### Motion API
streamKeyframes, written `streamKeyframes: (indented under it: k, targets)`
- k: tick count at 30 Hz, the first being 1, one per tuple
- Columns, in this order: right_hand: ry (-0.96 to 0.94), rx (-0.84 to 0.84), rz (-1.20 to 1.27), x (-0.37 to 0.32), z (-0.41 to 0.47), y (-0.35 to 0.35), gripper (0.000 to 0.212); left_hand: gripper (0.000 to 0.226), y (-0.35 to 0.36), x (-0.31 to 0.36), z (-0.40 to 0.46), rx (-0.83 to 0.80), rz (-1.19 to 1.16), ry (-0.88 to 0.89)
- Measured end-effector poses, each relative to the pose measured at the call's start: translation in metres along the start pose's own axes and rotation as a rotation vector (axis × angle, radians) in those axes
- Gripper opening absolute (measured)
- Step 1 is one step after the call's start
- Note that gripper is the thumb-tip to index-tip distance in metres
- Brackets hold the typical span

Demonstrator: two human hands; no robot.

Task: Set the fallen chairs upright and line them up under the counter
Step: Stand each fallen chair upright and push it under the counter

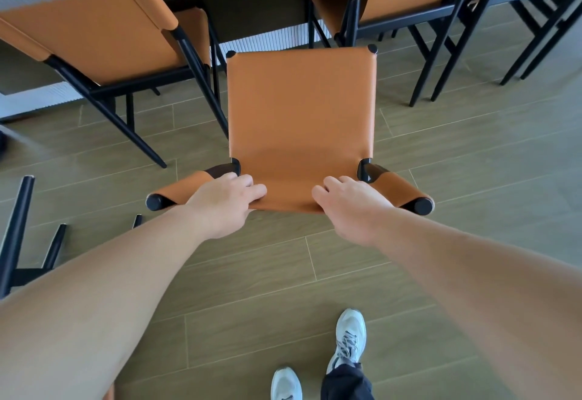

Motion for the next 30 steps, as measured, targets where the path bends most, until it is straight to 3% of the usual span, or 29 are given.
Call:
streamKeyframes:
  k: [10, 19, 30]
  targets:
    - [-0.039, -0.155, -0.024, -0.036, -0.032, 0.026, 0.029, 0.018, 0.034, 0.02, -0.036, -0.111, 0.053, 0.092]
    - [-0.02, -0.14, -0.072, -0.082, -0.043, 0.034, 0.035, 0.006, 0.046, 0.013, -0.076, 0.005, 0.025, 0.033]
    - [-0.03, -0.175, -0.111, -0.072, -0.07, 0.038, 0.04, 0.015, 0.052, 0.037, -0.094, 0.024, 0.026, 0.097]
Point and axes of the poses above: each hand's wrist, its own z-axis towards the middle knuckle, its own y-axis out of the palm, x = y × z, the point moved 6 cm from there along z, towards the middle knuckle, and after that the axes turned 2 degrees about -x, right-handed, at the moved point
